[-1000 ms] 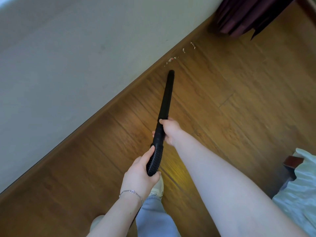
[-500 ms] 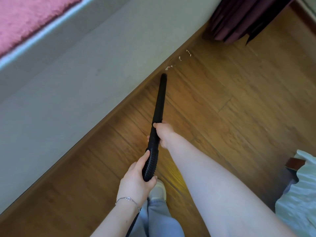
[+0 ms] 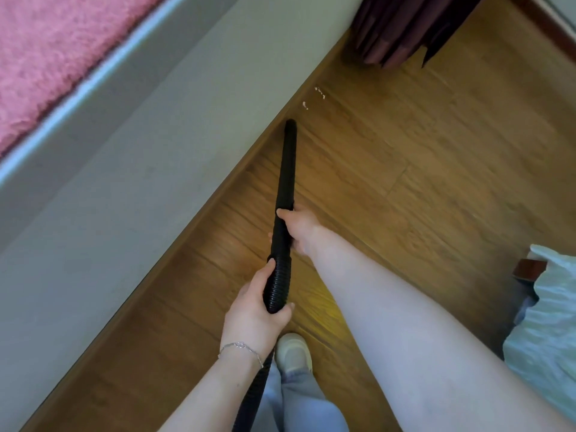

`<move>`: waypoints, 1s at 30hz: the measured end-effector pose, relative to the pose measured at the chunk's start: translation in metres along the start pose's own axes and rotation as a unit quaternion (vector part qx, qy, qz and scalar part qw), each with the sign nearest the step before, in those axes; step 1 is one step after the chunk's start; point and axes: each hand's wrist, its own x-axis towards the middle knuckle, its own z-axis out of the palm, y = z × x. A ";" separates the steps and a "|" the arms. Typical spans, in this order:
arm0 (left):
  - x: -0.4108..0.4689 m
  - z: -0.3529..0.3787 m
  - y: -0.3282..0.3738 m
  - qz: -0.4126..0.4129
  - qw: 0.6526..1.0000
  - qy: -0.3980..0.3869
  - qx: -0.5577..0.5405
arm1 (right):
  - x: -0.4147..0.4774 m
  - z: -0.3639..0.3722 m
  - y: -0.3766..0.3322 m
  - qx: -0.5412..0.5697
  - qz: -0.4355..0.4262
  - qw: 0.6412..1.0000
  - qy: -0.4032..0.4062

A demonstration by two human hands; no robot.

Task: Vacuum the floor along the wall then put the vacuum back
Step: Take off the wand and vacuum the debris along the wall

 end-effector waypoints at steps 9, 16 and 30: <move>0.012 -0.015 0.003 -0.041 0.999 -0.027 -0.015 | 0.005 0.004 0.003 0.048 -0.016 0.998 -0.025; 0.023 -0.011 0.001 -0.061 0.998 -0.032 0.011 | 0.014 0.001 0.008 0.073 -0.004 0.996 -0.053; 0.048 0.042 -0.001 -0.093 0.995 -0.026 0.000 | 0.046 -0.039 0.015 0.048 -0.042 0.996 -0.065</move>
